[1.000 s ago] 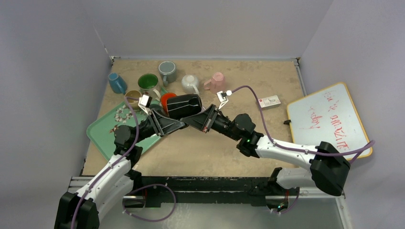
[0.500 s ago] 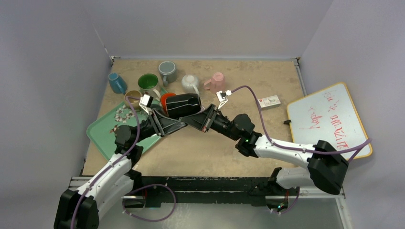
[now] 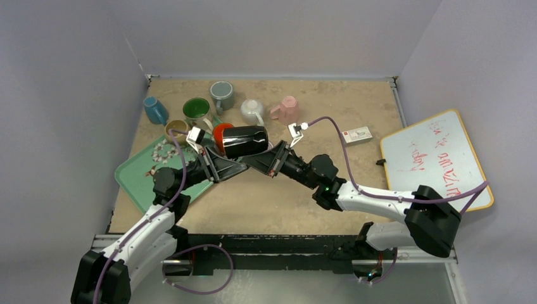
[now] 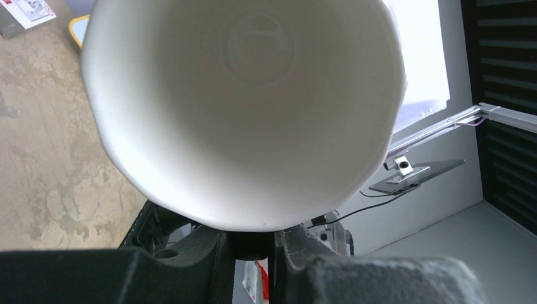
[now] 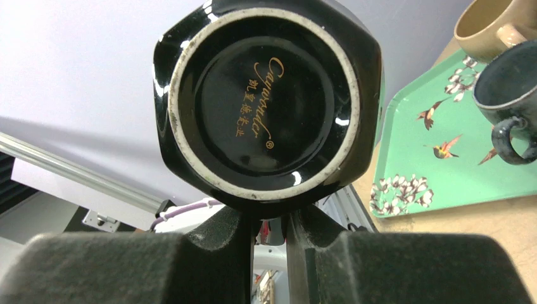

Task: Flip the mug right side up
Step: Turn over the cup at the center of the board, then place the cup on the tray, then turn over the cup at the center of the board.

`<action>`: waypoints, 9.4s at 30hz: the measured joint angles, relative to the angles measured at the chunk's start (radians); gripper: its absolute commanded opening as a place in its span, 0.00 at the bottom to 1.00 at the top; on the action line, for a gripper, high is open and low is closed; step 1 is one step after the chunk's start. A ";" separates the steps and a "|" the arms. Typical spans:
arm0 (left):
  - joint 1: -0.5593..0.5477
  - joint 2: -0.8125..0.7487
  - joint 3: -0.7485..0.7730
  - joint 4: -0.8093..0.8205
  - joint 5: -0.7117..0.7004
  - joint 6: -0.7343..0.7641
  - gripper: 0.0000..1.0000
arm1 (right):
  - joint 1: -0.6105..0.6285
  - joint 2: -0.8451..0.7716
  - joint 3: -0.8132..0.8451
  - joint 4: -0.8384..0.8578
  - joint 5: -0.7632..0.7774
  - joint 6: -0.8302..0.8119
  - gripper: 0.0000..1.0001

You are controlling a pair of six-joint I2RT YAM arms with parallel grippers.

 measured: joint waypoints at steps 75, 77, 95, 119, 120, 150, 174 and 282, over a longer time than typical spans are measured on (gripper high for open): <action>0.002 -0.164 0.508 -1.645 -1.219 0.813 0.00 | 0.011 -0.692 -0.140 -0.816 0.249 -0.124 0.99; 0.002 -0.136 0.511 -1.647 -1.283 0.821 0.00 | 0.011 -0.703 -0.147 -0.826 0.254 -0.125 0.99; 0.063 -0.049 0.476 -1.550 -1.670 0.824 0.00 | 0.011 -0.854 -0.144 -1.017 0.296 -0.174 0.99; 0.354 0.333 0.320 -1.092 -1.630 0.821 0.00 | 0.011 -0.970 -0.129 -1.158 0.340 -0.188 0.99; 0.365 0.353 0.320 -1.069 -1.622 0.821 0.00 | 0.011 -0.970 -0.129 -1.159 0.340 -0.188 0.99; 0.408 0.535 0.477 -1.064 -1.416 0.874 0.32 | 0.011 -0.966 -0.130 -1.156 0.404 -0.266 0.99; 0.408 0.190 0.563 -1.304 -1.067 0.907 0.75 | 0.011 -0.835 -0.034 -1.380 0.519 -0.285 0.99; -0.338 -0.381 0.626 -1.669 -0.960 1.202 0.89 | 0.011 0.148 0.251 -1.140 0.459 -0.195 0.66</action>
